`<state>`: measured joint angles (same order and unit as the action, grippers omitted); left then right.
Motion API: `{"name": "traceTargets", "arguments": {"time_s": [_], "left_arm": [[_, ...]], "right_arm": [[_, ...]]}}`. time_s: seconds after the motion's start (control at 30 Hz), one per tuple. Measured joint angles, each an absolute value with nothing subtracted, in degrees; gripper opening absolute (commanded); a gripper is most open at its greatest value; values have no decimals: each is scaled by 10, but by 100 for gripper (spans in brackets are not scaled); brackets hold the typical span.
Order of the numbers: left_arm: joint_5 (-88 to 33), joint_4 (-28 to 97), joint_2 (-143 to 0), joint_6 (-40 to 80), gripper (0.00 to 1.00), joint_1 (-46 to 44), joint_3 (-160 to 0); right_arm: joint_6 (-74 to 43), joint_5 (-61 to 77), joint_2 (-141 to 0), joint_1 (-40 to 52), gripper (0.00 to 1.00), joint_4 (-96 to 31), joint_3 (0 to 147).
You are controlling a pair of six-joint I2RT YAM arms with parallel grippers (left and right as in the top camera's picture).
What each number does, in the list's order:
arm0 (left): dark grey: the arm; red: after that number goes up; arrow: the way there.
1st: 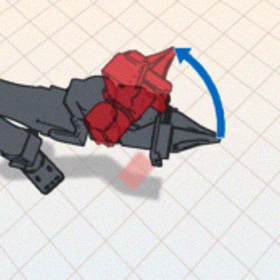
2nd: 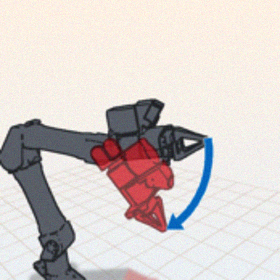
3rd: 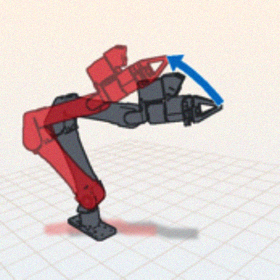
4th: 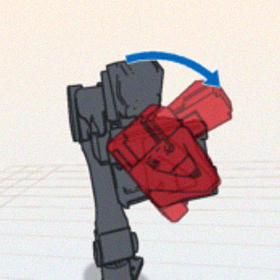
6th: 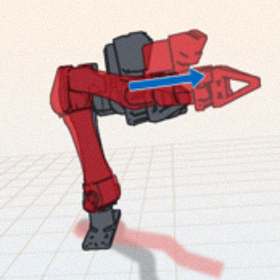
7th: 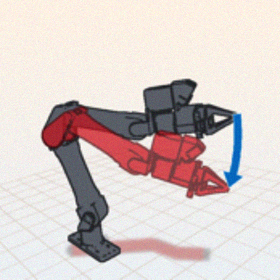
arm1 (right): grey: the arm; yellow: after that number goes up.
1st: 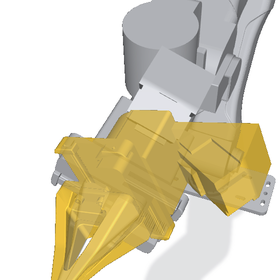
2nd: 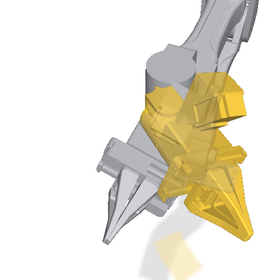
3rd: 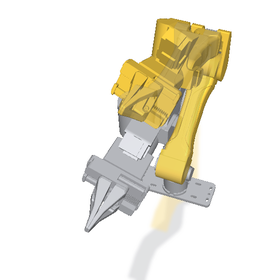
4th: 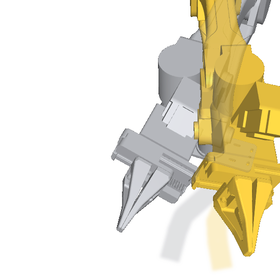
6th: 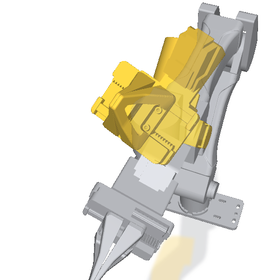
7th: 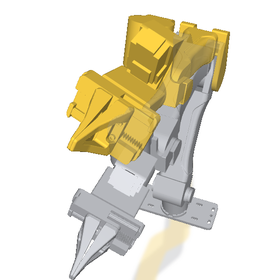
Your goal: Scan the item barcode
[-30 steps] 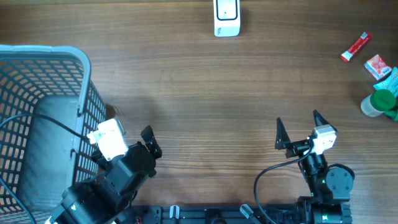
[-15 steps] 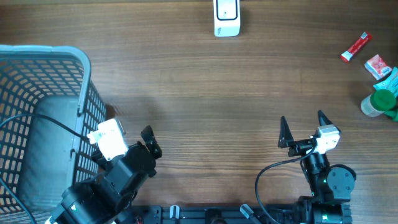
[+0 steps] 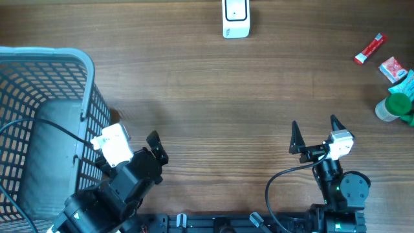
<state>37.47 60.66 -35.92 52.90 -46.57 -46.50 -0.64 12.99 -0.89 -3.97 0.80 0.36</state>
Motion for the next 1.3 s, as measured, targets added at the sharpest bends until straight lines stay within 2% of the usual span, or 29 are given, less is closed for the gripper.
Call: {"name": "traceTargets", "arguments": {"time_s": [0.2, 0.27, 0.43, 0.53, 0.6, 0.67, 0.87, 1.1, 1.3], "left_arm": [[372, 604, -359, 529, 100, -466, -465], [364, 565, -359, 530, 100, -478, -464], [344, 370, -359, 503, 100, -451, -459], [282, 190, -358, 401, 100, -409, -435], [203, 49, -358, 292, 100, -374, -406], [132, -3, -357, 218, 100, -349, -391], [-23, 39, -312, 131, 100, -254, -356], [-110, -19, -164, 127, 100, -147, -243], [-187, 26, -93, 127, 100, -110, -186]], "right_arm": [[-6, 130, -9, -40, 100, 8, 4], [-6, 130, -9, -40, 100, 8, 4], [-6, 130, -9, -40, 100, 7, 4], [-6, 130, -9, -40, 100, 6, 4], [-6, 130, -9, -40, 100, 6, 4], [-6, 130, -9, -40, 100, 6, 4], [-6, 130, -9, -40, 100, 6, 4], [-6, 130, -8, -40, 100, 6, 4], [-6, 130, -8, -40, 100, 6, 4]]}}
